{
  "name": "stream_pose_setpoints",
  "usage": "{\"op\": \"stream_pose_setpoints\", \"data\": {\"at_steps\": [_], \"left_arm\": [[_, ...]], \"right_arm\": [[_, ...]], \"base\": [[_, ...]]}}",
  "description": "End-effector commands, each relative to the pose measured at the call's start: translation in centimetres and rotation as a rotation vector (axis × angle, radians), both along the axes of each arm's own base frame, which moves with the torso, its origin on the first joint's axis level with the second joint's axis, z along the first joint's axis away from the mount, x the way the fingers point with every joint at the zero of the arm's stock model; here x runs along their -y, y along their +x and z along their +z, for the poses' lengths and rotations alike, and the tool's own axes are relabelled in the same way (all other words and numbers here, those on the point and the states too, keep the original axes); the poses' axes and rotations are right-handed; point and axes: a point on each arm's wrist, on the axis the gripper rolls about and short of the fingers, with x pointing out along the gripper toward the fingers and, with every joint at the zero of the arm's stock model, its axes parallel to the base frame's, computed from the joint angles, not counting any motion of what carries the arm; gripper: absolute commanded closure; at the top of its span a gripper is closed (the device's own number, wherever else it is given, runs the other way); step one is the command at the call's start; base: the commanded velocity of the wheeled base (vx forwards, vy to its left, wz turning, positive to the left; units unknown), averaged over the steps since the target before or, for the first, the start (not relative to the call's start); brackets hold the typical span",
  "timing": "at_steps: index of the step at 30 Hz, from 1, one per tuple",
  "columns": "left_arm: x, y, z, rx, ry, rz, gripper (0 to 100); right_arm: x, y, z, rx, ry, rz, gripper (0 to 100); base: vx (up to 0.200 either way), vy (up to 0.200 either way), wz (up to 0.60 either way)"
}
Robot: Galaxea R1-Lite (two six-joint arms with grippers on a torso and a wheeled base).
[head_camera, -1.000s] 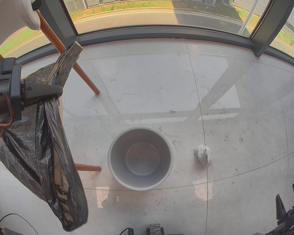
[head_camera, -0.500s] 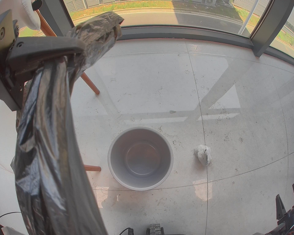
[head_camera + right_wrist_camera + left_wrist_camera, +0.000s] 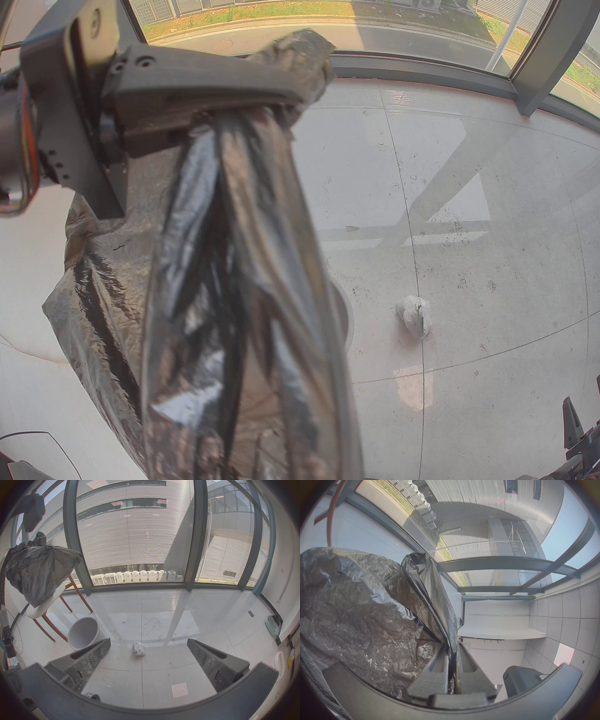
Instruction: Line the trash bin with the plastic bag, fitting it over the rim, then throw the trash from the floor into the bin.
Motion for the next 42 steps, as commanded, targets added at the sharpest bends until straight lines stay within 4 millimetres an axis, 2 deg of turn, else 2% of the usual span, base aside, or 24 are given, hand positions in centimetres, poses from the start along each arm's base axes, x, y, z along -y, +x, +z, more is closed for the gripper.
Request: {"op": "stream_pose_setpoints", "data": {"at_steps": [1, 9, 16, 25, 29, 34, 38, 41, 42], "left_arm": [[3.3, 0.4, -1.5, -0.047, 0.052, -0.081, 100], [5.7, 0.6, -2.7, -0.072, 0.091, -0.135, 100], [6.5, 0.8, -3.3, -0.086, 0.111, -0.149, 100], [8.4, 2.1, -4.1, -0.081, 0.114, -0.151, 100], [8.4, 2.3, -5.0, -0.095, 0.139, -0.145, 100], [7.8, 2.9, -7.8, -0.023, 0.247, -0.152, 100], [6.3, 4.6, -9.1, 0.036, 0.31, -0.104, 100], [5.5, 5.6, -9.3, 0.044, 0.322, -0.06, 100], [4.6, 6.6, -9.2, 0.056, 0.326, -0.019, 100]], "right_arm": [[0.0, 0.1, -0.5, -0.007, 0.0, 0.001, 0], [0.0, 0.1, -0.5, -0.007, 0.001, 0.001, 0], [0.0, 0.1, -0.5, -0.007, 0.001, 0.001, 0], [0.0, 0.1, -0.5, -0.007, 0.001, 0.001, 0], [0.0, 0.1, -0.5, -0.007, 0.001, 0.001, 0], [0.0, 0.1, -0.5, -0.007, 0.003, 0.001, 0], [0.0, 0.1, -0.5, -0.007, 0.003, 0.001, 0], [0.0, 0.1, -0.5, -0.007, 0.003, 0.001, 0], [0.0, 0.1, -0.5, -0.007, 0.003, 0.001, 0]], "base": [[0.0, 0.0, 0.0], [0.0, 0.0, 0.0], [0.0, 0.0, 0.0], [0.0, 0.0, 0.0], [0.0, 0.0, 0.0], [0.0, 0.0, 0.0], [0.0, 0.0, 0.0], [0.0, 0.0, 0.0], [0.0, 0.0, 0.0]]}}
